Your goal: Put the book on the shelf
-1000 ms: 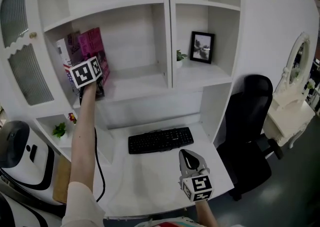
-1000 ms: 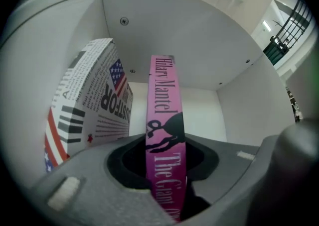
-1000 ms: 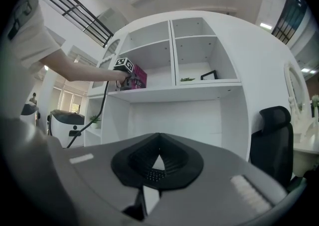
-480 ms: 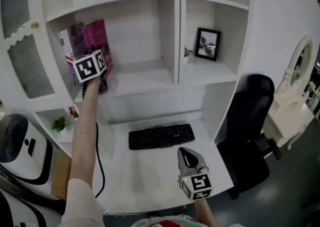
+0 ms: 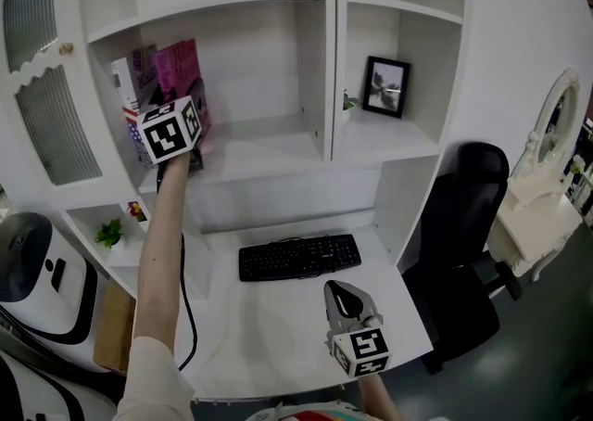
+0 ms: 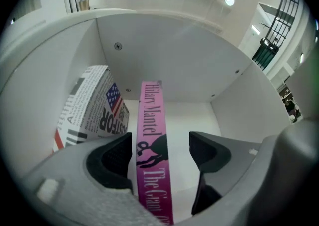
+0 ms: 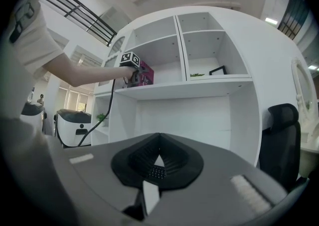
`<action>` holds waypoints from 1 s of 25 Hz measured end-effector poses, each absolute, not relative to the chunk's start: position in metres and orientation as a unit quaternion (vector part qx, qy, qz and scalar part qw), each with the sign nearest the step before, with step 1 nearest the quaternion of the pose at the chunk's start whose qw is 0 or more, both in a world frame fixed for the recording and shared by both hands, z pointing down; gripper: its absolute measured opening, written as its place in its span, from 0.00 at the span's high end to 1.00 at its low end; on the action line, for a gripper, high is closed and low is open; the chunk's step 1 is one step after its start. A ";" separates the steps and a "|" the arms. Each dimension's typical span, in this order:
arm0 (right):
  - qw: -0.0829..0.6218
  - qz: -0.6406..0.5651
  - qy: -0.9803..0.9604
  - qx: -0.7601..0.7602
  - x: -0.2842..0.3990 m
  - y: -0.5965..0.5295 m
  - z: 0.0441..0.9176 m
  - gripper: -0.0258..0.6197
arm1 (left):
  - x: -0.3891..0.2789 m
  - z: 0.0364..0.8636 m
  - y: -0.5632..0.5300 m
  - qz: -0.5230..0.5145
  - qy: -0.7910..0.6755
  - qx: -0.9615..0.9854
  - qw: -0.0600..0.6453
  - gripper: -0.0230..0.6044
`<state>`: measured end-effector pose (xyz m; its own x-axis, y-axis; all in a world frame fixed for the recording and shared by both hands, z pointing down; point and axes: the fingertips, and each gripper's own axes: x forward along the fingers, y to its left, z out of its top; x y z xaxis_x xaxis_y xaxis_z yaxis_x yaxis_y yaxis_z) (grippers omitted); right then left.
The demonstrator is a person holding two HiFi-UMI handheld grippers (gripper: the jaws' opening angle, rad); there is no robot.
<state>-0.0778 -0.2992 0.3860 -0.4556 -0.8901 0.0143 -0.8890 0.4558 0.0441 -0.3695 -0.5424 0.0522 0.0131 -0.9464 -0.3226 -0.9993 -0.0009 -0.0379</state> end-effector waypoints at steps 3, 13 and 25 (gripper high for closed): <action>0.019 -0.011 -0.857 0.515 -0.082 -0.299 0.388 0.96 | -0.367 0.047 -0.529 0.100 0.694 -0.698 0.147 0.40; 0.013 -0.024 -0.860 0.509 -0.085 -0.310 0.384 0.96 | -0.330 0.085 -0.397 0.144 0.672 -0.679 0.259 0.40; 0.021 -0.011 -0.865 0.502 -0.091 -0.314 0.395 0.96 | -0.304 0.250 -0.322 0.115 0.683 -0.699 0.181 0.50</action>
<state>-0.0912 -0.3140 0.3951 -0.4955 -0.8683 0.0243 -0.8674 0.4961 0.0400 -0.3043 -0.3219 0.2502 0.0411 -0.9126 -0.4067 -0.9954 -0.0022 -0.0958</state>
